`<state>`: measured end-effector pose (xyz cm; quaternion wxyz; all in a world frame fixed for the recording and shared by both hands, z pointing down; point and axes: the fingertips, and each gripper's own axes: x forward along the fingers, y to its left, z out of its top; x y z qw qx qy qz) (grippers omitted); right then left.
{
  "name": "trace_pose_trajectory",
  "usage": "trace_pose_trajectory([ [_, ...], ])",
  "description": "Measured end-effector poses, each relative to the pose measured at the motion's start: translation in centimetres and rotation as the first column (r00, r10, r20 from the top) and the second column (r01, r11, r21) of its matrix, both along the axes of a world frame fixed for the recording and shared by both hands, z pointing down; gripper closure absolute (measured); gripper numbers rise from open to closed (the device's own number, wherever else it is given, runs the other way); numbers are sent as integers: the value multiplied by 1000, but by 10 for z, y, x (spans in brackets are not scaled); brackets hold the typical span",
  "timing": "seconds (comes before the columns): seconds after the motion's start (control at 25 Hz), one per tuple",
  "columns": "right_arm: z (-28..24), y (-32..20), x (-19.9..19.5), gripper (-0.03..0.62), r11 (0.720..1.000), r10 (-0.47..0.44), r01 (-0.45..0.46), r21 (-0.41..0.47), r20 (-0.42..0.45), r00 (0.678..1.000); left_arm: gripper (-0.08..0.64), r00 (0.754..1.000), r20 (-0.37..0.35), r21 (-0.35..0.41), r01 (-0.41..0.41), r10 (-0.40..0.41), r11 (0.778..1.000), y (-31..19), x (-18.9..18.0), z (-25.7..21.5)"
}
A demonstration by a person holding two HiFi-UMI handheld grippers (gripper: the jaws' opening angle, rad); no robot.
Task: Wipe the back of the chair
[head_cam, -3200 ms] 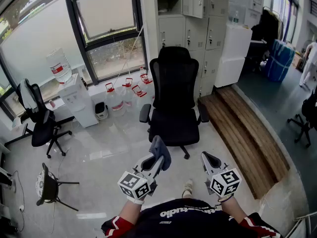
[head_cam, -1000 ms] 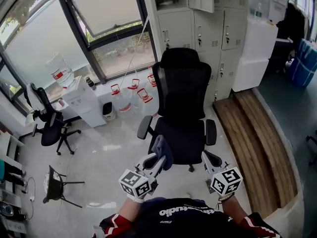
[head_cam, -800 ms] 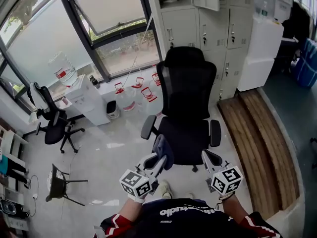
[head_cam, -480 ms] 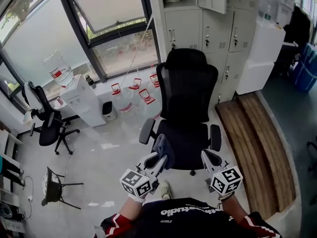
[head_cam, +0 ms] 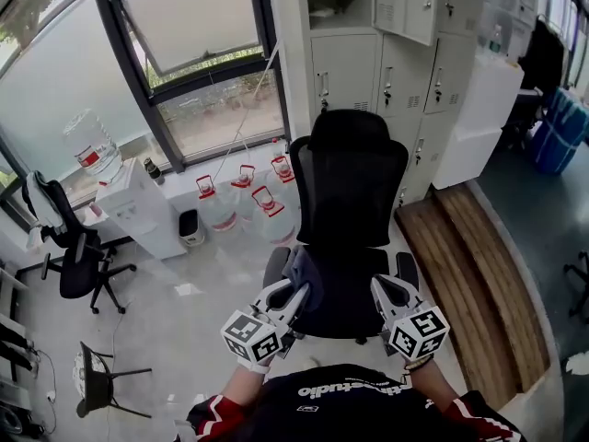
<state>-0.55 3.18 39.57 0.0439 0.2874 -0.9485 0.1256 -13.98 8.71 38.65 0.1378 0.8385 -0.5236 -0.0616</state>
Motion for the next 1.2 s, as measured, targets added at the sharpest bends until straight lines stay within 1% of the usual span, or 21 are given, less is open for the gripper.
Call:
trace_pose_trajectory([
  [0.16, -2, -14, -30, 580, 999, 31, -31, 7, -12, 999, 505, 999, -14, -1, -32, 32, 999, -16, -31, 1],
  [0.36, 4, -22, -54, 580, 997, 78, -78, 2, -22, 997, 505, 997, -36, -4, -71, 71, 997, -30, -58, 12],
  [0.44, 6, -25, -59, 578, 996, 87, -87, 0, -37, 996, 505, 995, -53, -6, -80, 80, 997, -37, -63, 15],
  [0.6, 11, -38, -60, 578, 995, 99, -100, -4, -68, 993, 505, 992, -77, -15, -106, 104, 994, -48, -61, 22],
  [0.72, 13, -50, -59, 578, 994, 110, -110, -5, -67, 992, 505, 989, -86, -28, -125, 122, 992, -60, -58, 29],
  [0.84, 17, -66, -57, 578, 993, 117, -118, -3, -62, 991, 505, 986, -81, -29, -146, 143, 989, -77, -52, 32],
  [1.04, 27, -110, -46, 580, 989, 147, -147, -2, -65, 987, 505, 983, -56, -32, -175, 173, 984, -119, -36, 32],
  [1.2, 30, -158, -29, 578, 983, 183, -184, -2, -76, 980, 505, 979, -47, -43, -202, 200, 979, -168, -18, 32],
])
